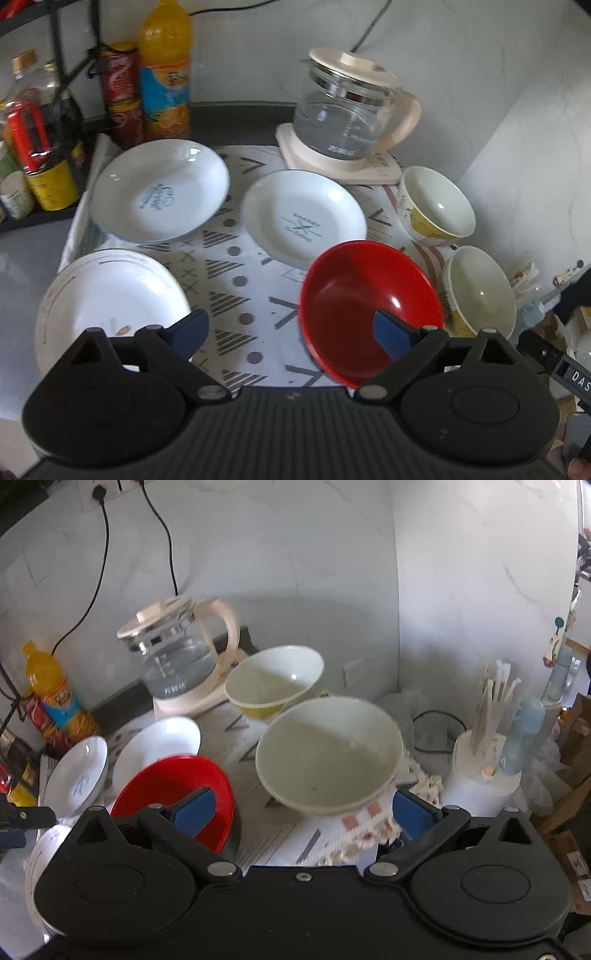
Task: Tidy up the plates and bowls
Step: 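Move the right gripper toward the rim of the large cream bowl, then close the right gripper on the cream bowl rim and lift it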
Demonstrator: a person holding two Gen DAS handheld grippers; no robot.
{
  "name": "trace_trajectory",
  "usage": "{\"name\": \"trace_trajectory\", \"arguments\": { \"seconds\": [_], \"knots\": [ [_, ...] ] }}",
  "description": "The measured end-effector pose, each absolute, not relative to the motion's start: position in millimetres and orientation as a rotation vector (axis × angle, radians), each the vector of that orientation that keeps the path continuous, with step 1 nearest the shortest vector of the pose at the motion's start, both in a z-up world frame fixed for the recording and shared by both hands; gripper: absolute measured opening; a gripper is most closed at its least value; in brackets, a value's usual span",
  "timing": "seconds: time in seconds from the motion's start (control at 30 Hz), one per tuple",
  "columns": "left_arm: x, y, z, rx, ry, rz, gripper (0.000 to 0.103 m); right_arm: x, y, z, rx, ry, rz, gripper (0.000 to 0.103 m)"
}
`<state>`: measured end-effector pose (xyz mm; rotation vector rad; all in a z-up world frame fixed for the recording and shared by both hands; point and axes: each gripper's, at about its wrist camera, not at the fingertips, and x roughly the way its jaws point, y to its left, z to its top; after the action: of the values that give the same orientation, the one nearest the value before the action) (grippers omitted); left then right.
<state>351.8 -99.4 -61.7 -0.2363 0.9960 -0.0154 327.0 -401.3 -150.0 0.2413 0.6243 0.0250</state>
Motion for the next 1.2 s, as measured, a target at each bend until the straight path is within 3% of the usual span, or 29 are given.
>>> {"name": "trace_trajectory", "arguments": {
  "seconds": [0.23,0.4,0.47,0.53,0.8,0.93,1.2],
  "knots": [
    [382,-128,-70,-0.235,1.042,-0.080,0.082,346,-423,-159,0.288,0.653,-0.017,0.097],
    [405,-155,-77,-0.208,1.070,-0.146,0.071,364,-442,-170,0.310,0.671,-0.062,0.087],
    [415,-167,-81,-0.210,1.096,-0.160,0.067,374,-451,-176,0.339,0.714,-0.080,0.075],
    [425,-180,-85,-0.202,1.107,-0.194,0.062,381,-459,-180,0.359,0.729,-0.073,0.073],
    [455,-236,-101,-0.151,1.133,-0.290,0.056,406,-480,-196,0.385,0.811,-0.048,0.064],
    [472,-255,-116,-0.148,1.174,-0.307,0.049,421,-484,-203,0.407,0.847,-0.005,0.052],
    [504,-276,-138,-0.121,1.188,-0.340,0.048,442,-485,-217,0.377,0.889,0.017,0.048]
  ]
}}
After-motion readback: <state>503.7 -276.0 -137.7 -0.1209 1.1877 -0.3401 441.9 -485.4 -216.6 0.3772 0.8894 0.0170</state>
